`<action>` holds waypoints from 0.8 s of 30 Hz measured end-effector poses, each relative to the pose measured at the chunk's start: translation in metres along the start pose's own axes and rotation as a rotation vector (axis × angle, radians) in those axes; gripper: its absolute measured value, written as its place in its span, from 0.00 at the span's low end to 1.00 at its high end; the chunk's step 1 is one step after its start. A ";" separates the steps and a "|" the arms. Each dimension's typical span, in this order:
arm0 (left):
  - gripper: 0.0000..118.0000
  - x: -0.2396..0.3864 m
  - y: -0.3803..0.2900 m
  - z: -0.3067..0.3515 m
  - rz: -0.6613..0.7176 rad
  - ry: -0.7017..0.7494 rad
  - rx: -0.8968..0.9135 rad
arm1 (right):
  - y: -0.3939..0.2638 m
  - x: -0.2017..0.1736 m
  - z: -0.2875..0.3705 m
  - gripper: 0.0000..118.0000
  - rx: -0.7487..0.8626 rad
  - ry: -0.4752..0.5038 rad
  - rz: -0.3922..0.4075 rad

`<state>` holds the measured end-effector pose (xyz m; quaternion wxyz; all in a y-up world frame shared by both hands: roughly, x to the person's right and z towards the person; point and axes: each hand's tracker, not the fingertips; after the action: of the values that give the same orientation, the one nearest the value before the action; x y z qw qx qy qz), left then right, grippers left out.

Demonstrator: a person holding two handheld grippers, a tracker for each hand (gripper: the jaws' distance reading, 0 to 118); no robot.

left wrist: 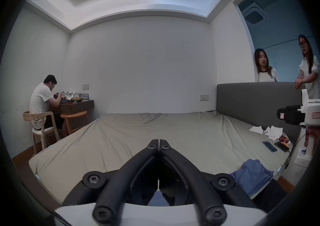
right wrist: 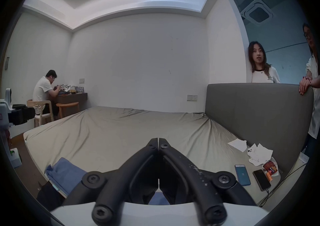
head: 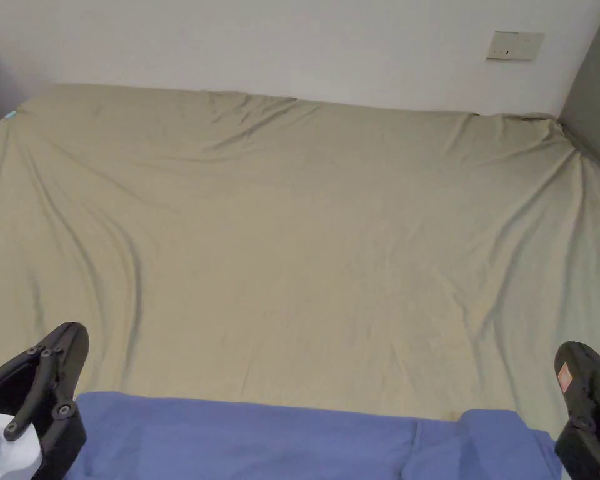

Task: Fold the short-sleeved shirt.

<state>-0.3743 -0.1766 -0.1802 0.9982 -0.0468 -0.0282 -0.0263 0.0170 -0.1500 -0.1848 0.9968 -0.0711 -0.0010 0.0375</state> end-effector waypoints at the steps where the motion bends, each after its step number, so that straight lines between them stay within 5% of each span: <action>1: 0.00 0.001 0.002 0.001 -0.005 -0.002 -0.004 | 0.001 0.000 -0.001 0.00 -0.001 0.002 0.002; 7: 0.00 -0.006 -0.001 0.003 0.009 0.009 -0.026 | 0.004 -0.003 -0.003 0.00 -0.002 0.014 -0.005; 10: 0.04 -0.028 0.001 -0.006 0.156 -0.073 -0.124 | 0.004 -0.004 -0.003 0.00 -0.012 0.031 -0.019; 11: 0.18 -0.045 0.000 -0.011 0.263 -0.135 -0.155 | 0.004 -0.004 -0.004 0.00 -0.019 0.038 -0.011; 12: 0.52 -0.064 -0.003 -0.021 0.354 -0.206 -0.229 | 0.003 -0.005 -0.004 0.00 -0.024 0.048 -0.005; 13: 0.75 -0.080 -0.007 -0.031 0.423 -0.253 -0.284 | 0.002 -0.005 -0.005 0.00 -0.030 0.057 -0.005; 14: 0.90 -0.098 -0.017 -0.045 0.453 -0.261 -0.339 | 0.000 -0.006 -0.006 0.00 -0.043 0.071 -0.007; 15: 0.94 -0.116 -0.028 -0.058 0.505 -0.281 -0.420 | -0.002 -0.007 -0.007 0.00 -0.054 0.083 -0.012; 19: 0.87 -0.156 -0.095 -0.103 0.657 -0.238 -0.722 | -0.009 -0.013 -0.010 0.00 -0.085 0.118 -0.040; 24: 0.80 -0.156 -0.155 -0.126 0.625 -0.131 -0.906 | -0.013 -0.016 -0.010 0.00 -0.108 0.141 -0.053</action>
<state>-0.5317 -0.3352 -0.2999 0.8348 -0.4790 -0.0608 0.2645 0.0021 -0.1652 -0.1930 0.9897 -0.1273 0.0650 0.0058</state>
